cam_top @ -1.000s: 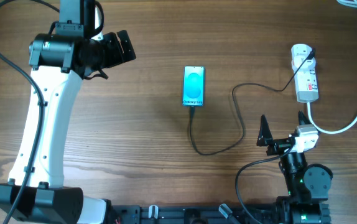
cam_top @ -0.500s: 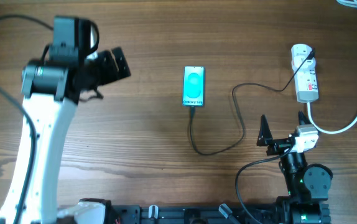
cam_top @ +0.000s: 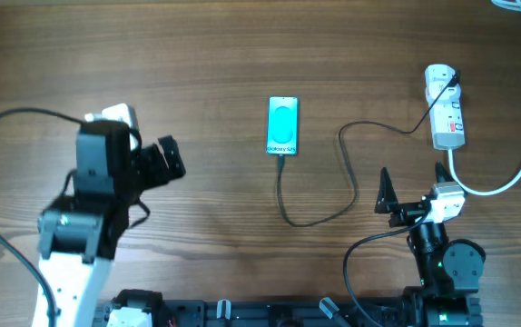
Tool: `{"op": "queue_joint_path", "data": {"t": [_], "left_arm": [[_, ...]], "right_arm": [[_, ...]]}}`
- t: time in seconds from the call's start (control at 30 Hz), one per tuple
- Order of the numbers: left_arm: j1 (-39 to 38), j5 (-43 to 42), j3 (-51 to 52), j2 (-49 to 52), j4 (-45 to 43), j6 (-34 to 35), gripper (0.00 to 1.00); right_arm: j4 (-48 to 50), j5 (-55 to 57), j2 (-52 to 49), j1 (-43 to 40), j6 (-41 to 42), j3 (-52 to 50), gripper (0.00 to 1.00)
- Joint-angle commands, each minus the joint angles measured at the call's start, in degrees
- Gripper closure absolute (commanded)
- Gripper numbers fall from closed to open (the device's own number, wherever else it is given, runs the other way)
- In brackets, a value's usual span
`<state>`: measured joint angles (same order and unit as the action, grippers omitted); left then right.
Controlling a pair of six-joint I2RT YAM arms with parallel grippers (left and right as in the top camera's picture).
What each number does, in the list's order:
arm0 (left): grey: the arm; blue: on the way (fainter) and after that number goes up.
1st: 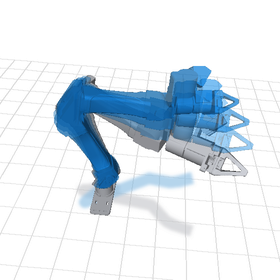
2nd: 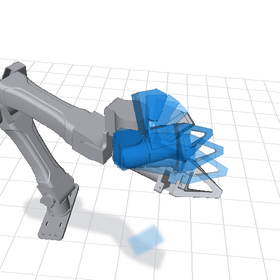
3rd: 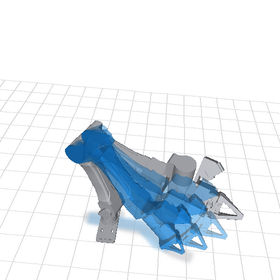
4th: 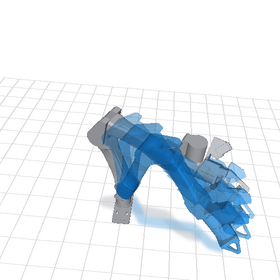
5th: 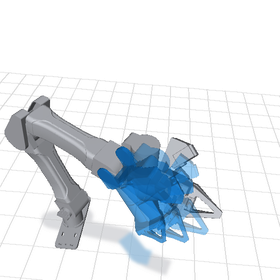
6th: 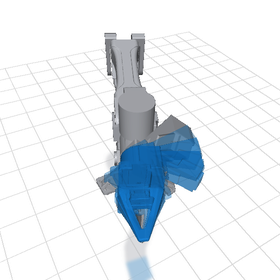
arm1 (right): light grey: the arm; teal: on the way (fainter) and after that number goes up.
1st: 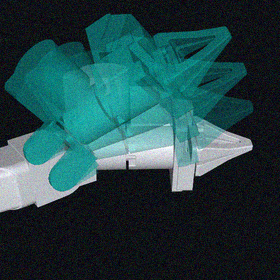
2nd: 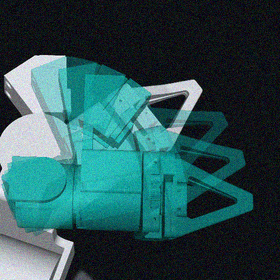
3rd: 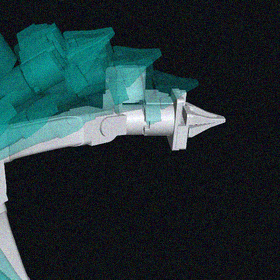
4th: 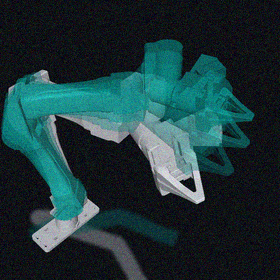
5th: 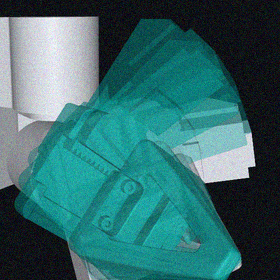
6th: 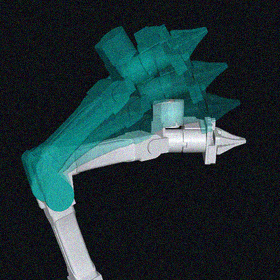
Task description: Plug charger to phone and switch on socket
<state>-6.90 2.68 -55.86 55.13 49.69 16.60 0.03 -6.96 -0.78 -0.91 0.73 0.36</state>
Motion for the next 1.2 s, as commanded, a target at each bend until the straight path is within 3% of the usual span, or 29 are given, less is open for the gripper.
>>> {"op": "queue_joint_path", "data": {"t": [0.0,0.2,0.3,0.7,1.0,1.17], "left_arm": [[0.3,-2.8,10.1,-6.9,-8.4,-2.9,0.0],[0.3,-2.5,18.1,-18.9,-8.4,-3.0,0.0],[0.3,-2.2,20.8,-24.7,-9.5,-6.4,0.0],[0.3,-3.3,35.7,-44.1,-20.3,-7.4,0.0],[0.5,-4.7,45.1,-53.4,-32.0,-7.4,0.0],[3.1,-9.5,50.5,-55.0,-43.1,-7.4,0.0]], "right_arm": [[0.2,1.0,0.6,0.4,-0.6,-0.1,0.0],[0.2,1.0,0.6,0.4,-0.6,0.0,0.0],[0.2,1.0,0.6,0.4,-0.6,0.0,0.0],[0.2,1.0,0.6,0.4,-0.6,0.0,0.0],[0.2,1.0,0.6,0.4,-0.6,0.0,0.0],[0.2,1.0,0.6,0.4,-0.6,0.0,0.0]]}}
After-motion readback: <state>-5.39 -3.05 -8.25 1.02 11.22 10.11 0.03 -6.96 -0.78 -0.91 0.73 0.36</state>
